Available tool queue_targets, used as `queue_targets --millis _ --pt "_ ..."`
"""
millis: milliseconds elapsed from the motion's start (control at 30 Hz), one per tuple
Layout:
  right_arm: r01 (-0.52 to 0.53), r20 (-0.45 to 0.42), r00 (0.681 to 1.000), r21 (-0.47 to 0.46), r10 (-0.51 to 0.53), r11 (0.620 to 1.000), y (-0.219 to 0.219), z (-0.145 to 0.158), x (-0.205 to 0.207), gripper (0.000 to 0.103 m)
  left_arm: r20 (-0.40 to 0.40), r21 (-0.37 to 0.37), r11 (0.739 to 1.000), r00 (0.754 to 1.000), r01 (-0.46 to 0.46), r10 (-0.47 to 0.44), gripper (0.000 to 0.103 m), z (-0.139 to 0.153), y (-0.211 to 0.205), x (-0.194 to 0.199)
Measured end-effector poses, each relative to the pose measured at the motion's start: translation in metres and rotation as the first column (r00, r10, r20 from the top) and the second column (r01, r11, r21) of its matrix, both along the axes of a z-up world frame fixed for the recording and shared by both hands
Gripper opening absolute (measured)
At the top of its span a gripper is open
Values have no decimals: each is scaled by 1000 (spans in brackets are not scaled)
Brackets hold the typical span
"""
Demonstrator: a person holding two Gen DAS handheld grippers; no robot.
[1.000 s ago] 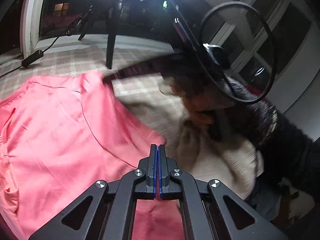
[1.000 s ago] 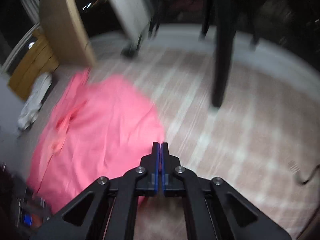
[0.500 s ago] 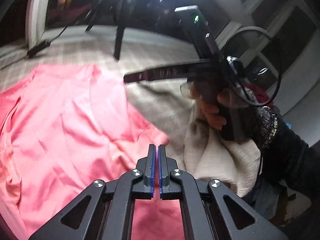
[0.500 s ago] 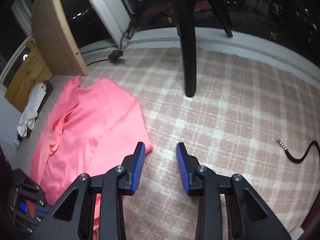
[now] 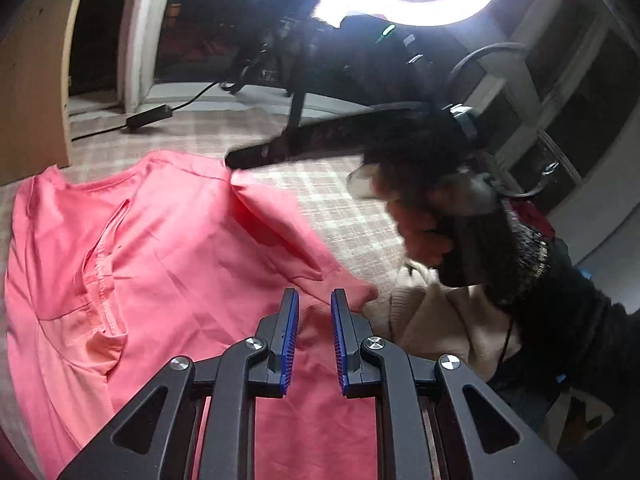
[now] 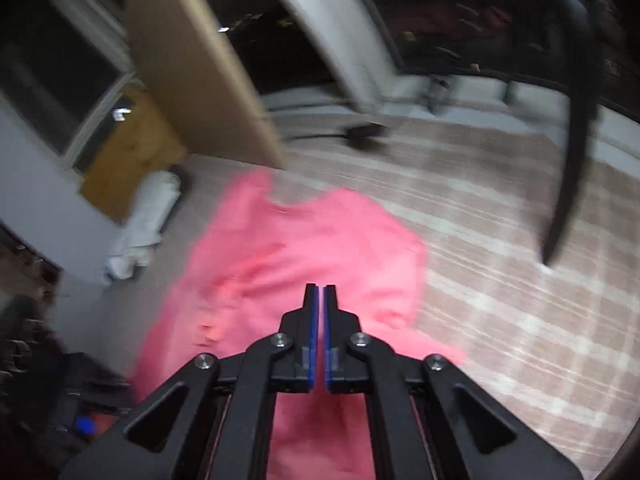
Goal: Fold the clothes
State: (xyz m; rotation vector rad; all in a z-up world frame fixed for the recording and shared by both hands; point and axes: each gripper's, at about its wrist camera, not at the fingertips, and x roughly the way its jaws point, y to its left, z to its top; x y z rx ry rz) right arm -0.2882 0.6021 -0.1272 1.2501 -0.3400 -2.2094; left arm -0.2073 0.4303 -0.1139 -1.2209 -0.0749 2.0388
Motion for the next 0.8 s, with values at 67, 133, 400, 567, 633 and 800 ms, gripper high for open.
queue_targets --millis 67,133,400,567,633,800 --pt "54 -73 996 22 -53 998 16 6 3 39 5 2 1000 1000 26 -26 15 -2 8 1" --pt "121 -65 991 76 -116 990 40 -2 3 39 -2 -13 998 998 66 -66 15 -4 20 8" --pt "61 -7 998 264 -61 963 60 -50 4 39 2 -61 980 982 187 -187 15 -24 67 22" --pt "-9 -26 1000 305 18 952 47 -56 7 43 2 -86 978 982 189 -190 15 -33 70 17" --pt "-44 -14 999 280 50 959 44 -57 9 43 -1 -100 973 978 207 -208 15 -35 74 19" --pt "-78 -5 996 289 83 954 30 -62 10 6 -28 -155 964 974 216 -223 15 -44 89 20"
